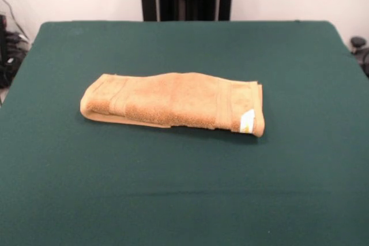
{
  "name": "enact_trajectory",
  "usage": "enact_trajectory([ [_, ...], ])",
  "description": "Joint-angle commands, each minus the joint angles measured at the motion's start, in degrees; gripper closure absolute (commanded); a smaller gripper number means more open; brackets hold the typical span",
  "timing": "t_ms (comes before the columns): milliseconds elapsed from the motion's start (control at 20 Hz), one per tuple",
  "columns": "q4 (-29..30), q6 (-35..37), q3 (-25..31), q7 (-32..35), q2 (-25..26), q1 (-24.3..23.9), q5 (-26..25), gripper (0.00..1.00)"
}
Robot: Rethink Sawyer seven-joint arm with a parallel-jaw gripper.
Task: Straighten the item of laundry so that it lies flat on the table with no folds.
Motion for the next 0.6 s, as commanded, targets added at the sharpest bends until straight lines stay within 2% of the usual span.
enact_trajectory([
  [50, -3.0, 15.9, -8.1, -10.5, 0.7, 4.0, 15.1, 0.00],
  [300, -2.2, 14.9, -9.9, -11.0, -1.1, 5.1, 15.1, 0.00],
  [400, -2.5, 14.7, -11.3, -10.7, -1.2, 6.5, 13.8, 0.00],
  [600, -4.1, 14.2, -16.2, -10.4, 0.1, 11.0, 8.0, 0.00],
])
